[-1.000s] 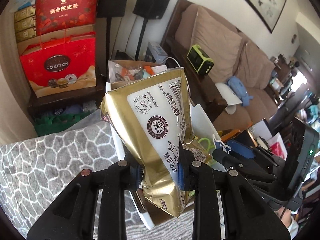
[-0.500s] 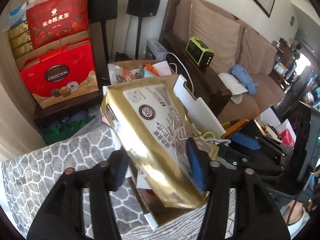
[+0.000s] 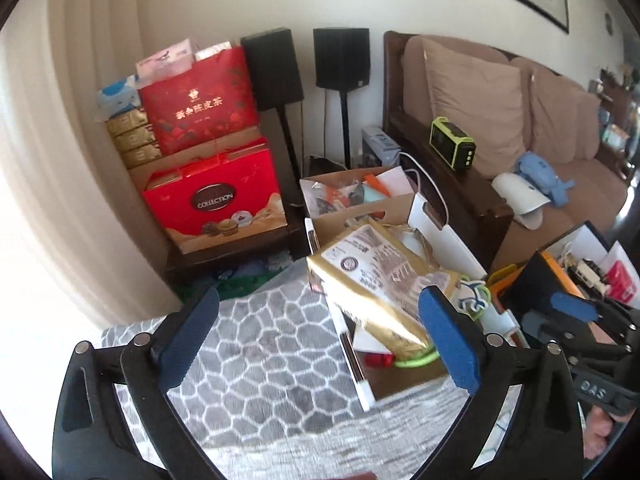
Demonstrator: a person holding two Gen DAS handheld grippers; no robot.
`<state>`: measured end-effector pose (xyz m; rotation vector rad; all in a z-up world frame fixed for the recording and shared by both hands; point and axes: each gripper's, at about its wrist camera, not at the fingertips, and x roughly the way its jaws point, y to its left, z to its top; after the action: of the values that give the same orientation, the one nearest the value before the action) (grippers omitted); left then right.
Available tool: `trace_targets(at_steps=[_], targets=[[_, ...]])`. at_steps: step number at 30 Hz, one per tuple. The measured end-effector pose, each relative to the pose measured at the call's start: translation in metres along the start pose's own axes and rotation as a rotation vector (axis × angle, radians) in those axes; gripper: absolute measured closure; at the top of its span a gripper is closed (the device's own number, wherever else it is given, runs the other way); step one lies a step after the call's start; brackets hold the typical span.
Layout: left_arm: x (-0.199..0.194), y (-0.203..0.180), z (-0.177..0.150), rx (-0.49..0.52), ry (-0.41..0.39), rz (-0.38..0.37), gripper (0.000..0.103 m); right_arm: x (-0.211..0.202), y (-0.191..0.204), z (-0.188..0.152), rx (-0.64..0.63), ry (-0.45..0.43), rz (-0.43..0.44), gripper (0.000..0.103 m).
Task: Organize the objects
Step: 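Open both tools to release the gold package and whale sticker into the box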
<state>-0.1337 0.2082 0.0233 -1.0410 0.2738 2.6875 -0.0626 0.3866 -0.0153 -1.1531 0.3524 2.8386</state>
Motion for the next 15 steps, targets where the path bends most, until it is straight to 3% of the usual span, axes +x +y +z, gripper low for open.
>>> trace_targets(at_steps=[3,10,15], targets=[[-0.013,-0.004,-0.008,-0.007,0.029,-0.002,0.0,-0.026,0.003,-0.009,0.009,-0.017,-0.05,0.039],[-0.037,-0.004,-0.037,-0.035,0.064,-0.083,0.0,-0.072,0.008,-0.029,0.045,-0.028,-0.123,0.035],[-0.045,0.007,-0.058,-0.077,0.108,-0.106,0.0,-0.092,0.016,-0.048,0.069,-0.024,-0.124,0.035]])
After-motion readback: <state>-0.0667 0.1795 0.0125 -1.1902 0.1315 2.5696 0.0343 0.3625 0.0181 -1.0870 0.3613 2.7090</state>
